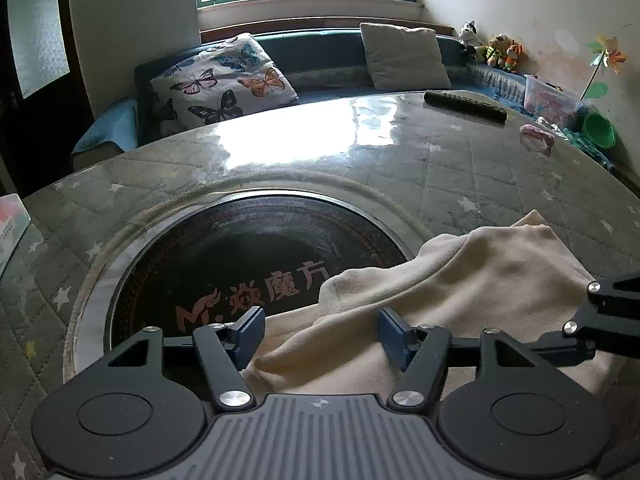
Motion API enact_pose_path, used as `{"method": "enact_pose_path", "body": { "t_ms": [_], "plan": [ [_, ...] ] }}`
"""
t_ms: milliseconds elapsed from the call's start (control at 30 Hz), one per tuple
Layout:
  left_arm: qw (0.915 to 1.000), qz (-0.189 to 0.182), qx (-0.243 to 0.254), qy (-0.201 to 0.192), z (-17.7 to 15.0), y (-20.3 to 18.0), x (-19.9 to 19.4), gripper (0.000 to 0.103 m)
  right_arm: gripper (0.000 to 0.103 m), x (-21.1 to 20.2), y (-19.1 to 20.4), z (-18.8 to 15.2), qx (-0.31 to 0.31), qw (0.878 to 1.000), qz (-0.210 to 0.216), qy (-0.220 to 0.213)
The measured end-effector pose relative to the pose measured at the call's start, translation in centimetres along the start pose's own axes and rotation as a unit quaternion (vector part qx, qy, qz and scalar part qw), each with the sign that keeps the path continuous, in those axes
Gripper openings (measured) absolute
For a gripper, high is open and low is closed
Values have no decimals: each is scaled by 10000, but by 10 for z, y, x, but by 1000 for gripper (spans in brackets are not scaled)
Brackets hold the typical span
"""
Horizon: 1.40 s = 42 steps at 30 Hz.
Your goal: Fold clothes
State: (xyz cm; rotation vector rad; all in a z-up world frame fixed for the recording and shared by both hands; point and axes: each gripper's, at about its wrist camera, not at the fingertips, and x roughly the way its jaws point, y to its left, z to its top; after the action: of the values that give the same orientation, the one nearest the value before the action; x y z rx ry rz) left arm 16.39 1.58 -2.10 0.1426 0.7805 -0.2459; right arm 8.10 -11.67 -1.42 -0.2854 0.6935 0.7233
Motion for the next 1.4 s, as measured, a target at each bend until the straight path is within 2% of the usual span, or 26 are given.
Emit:
{"method": "enact_pose_path", "body": {
  "t_ms": [533, 667, 833, 967, 1400],
  "plan": [
    [10000, -12, -9, -87, -1, 1, 0, 80, 44, 15, 30, 13, -268, 9991, 305, -114],
    [9999, 0, -15, -131, -1, 1, -3, 86, 44, 16, 26, 13, -200, 9992, 318, -98],
    [9998, 36, -63, -200, -1, 3, -8, 93, 49, 7, 22, 11, -116, 9995, 271, -146],
    [9995, 72, -105, -303, -2, 4, -17, 102, 50, -2, 18, 9, -42, 9996, 186, -188],
    [9984, 171, -174, -514, -13, -3, -50, 103, 57, -41, -15, -13, 561, 9976, -283, -298]
  ]
}}
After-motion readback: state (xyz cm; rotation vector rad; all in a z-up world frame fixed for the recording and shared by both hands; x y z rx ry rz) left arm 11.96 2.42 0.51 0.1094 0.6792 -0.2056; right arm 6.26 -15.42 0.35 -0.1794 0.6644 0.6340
